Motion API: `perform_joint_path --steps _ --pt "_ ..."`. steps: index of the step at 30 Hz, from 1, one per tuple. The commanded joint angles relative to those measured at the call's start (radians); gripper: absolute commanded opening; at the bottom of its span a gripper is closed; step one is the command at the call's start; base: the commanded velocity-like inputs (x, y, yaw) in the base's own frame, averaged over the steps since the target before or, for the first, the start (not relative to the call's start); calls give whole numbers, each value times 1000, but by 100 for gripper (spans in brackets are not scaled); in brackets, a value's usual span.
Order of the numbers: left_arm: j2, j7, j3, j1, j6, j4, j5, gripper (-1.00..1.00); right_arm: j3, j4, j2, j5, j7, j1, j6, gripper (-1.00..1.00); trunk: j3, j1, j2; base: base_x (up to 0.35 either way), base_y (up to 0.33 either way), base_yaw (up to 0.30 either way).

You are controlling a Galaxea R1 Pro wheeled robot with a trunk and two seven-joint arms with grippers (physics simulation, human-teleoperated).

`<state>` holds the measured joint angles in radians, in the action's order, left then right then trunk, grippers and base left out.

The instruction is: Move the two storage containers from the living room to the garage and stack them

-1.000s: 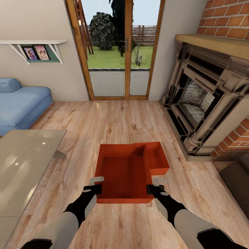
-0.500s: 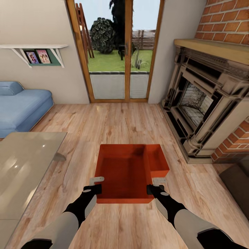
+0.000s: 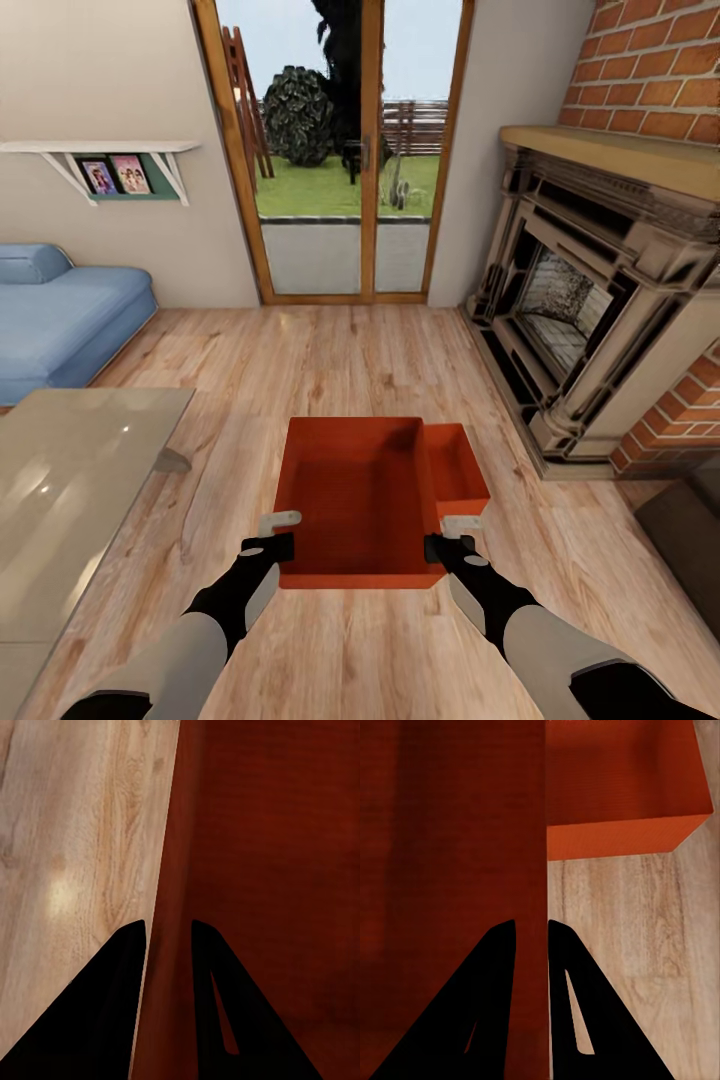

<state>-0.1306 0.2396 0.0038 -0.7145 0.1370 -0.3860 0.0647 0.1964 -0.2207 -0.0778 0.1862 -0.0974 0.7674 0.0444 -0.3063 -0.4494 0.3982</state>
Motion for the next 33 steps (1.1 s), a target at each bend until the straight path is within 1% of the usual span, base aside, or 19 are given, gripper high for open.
perform_joint_path --steps 1,33 --pt "32 9 8 0 7 -4 -8 -100 -12 1 1 7 -8 1 5 -100 0 -1 2 0 0 0" --pt "33 9 10 0 7 -3 -8 -100 -12 1 2 7 -9 1 5 -100 51 -1 2 0 0 0"
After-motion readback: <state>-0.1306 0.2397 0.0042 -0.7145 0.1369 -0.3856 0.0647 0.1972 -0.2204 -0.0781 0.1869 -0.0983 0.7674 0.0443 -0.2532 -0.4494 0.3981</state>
